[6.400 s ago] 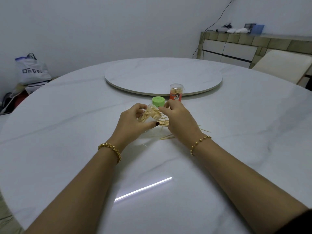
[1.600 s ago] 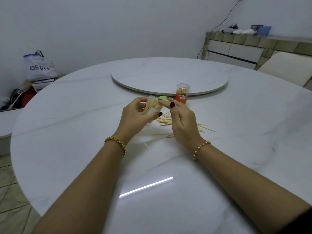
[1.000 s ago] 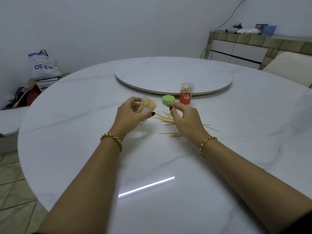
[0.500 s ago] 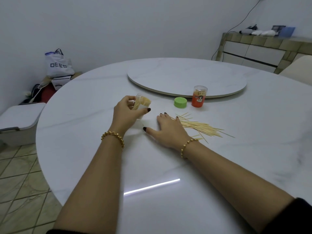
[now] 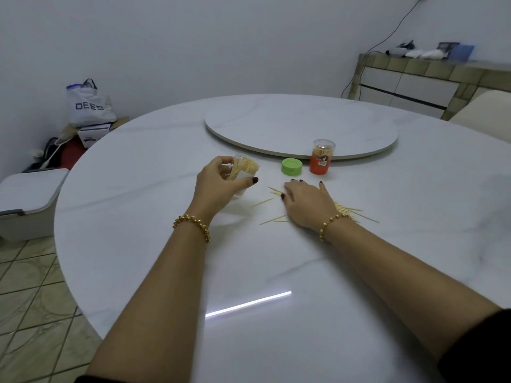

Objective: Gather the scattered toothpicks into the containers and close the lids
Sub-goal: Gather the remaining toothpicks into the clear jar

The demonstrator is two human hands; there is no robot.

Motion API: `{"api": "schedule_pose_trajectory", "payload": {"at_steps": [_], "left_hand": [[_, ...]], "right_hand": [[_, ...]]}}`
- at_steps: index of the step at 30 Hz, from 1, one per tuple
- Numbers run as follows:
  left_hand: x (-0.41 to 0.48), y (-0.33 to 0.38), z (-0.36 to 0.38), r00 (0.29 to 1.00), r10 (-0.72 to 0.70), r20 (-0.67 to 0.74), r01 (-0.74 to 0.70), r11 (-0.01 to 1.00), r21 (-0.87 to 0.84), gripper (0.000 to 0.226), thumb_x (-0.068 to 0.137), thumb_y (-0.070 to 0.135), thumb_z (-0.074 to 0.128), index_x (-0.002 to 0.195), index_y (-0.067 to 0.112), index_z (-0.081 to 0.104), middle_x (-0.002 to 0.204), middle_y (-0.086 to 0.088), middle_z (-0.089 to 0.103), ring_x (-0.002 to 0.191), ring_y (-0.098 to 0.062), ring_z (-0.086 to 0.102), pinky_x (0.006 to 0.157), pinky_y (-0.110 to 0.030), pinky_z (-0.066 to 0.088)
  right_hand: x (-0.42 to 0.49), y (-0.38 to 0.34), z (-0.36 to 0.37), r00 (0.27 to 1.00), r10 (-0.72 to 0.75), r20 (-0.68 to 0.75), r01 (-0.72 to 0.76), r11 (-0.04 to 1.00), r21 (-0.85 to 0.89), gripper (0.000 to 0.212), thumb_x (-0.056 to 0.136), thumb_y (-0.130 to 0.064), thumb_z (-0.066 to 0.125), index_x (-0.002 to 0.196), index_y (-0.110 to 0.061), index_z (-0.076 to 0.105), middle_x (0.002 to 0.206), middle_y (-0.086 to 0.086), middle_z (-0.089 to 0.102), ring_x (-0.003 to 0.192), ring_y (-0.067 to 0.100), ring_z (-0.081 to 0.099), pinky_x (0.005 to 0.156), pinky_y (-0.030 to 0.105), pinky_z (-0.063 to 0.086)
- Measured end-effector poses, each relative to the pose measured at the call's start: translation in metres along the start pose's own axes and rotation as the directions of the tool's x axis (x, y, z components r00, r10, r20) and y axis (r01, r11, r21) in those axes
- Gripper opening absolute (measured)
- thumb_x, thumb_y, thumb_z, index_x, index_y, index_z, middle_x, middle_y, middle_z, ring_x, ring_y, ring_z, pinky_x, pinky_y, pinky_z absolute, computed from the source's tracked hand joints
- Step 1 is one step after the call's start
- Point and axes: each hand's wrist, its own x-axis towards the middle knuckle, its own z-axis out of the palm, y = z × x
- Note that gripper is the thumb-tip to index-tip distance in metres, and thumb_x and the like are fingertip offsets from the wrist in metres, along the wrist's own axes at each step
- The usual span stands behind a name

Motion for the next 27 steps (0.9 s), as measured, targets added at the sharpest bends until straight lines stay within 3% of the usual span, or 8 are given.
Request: {"api": "schedule_pose_trajectory", "payload": {"at_steps": [4,7,9,11,15,20,27], "left_hand": [[-0.001,0.000,0.005,1.000,0.006,0.024,-0.006,1.000,-0.009,0.057,0.069,0.027,0.085,0.118,0.019,0.057,0.111,-0.001,0.065,0.100,-0.014,0.064,0.073,-0.021,0.053],[-0.002,0.000,0.006,0.999,0.012,0.035,-0.012,1.000,-0.010,0.056,0.069,0.026,0.085,0.117,0.019,0.057,0.110,0.000,0.065,0.099,-0.013,0.064,0.074,-0.021,0.054],[-0.003,-0.001,0.007,0.999,0.014,0.034,-0.014,1.000,-0.003,0.056,0.069,0.027,0.085,0.117,0.018,0.057,0.109,0.000,0.065,0.100,-0.013,0.064,0.077,-0.023,0.054],[-0.003,-0.002,0.007,0.999,0.016,0.033,-0.016,1.000,0.000,0.056,0.069,0.027,0.085,0.117,0.018,0.057,0.110,0.000,0.064,0.100,-0.013,0.063,0.078,-0.024,0.054],[-0.002,-0.003,0.008,0.999,0.018,0.029,-0.018,1.000,0.009,0.058,0.068,0.028,0.085,0.118,0.017,0.057,0.109,0.000,0.065,0.100,-0.013,0.064,0.081,-0.027,0.055],[-0.001,-0.002,0.010,0.999,0.027,0.035,-0.028,0.999,0.025,0.057,0.068,0.030,0.085,0.116,0.019,0.058,0.107,0.002,0.065,0.098,-0.011,0.064,0.082,-0.026,0.054],[-0.008,0.003,0.018,0.996,0.025,0.087,-0.025,1.000,0.005,0.053,0.068,0.028,0.085,0.113,0.022,0.057,0.108,0.001,0.066,0.099,-0.012,0.064,0.077,-0.024,0.054]], "right_hand": [[-0.005,0.014,-0.004,0.998,-0.003,-0.061,0.002,1.000,-0.012,0.021,0.096,-0.014,0.037,0.103,-0.015,0.057,0.102,0.004,0.063,0.095,0.023,0.055,0.109,0.041,0.024],[-0.010,0.017,-0.006,0.996,-0.006,-0.091,0.004,1.000,-0.024,0.019,0.095,-0.011,0.036,0.094,-0.015,0.055,0.097,0.005,0.064,0.080,0.021,0.046,0.107,0.038,0.027],[-0.014,0.015,-0.007,0.995,-0.025,-0.093,0.027,0.999,0.019,0.020,0.097,-0.014,0.034,0.097,-0.015,0.054,0.101,0.006,0.064,0.088,0.026,0.052,0.107,0.038,0.025],[-0.017,0.009,-0.007,0.994,-0.086,-0.062,0.089,0.994,0.062,0.027,0.099,-0.021,0.033,0.114,-0.015,0.054,0.117,0.005,0.062,0.109,0.026,0.054,0.113,0.041,0.017],[-0.023,-0.011,-0.006,0.981,-0.192,0.030,0.190,0.979,0.073,0.047,0.101,-0.039,0.029,0.142,-0.016,0.036,0.152,-0.001,0.034,0.143,0.014,0.025,0.119,0.044,0.005],[-0.030,-0.016,0.006,0.977,-0.194,0.086,0.199,0.979,-0.048,0.059,0.101,-0.045,0.021,0.152,-0.017,0.013,0.160,-0.004,0.009,0.147,0.009,0.004,0.118,0.047,-0.003],[-0.034,0.017,-0.003,0.995,-0.099,0.021,0.100,0.988,-0.114,0.057,0.101,-0.040,0.022,0.153,-0.018,0.008,0.160,-0.003,0.007,0.147,0.009,0.004,0.119,0.045,-0.001]]}}
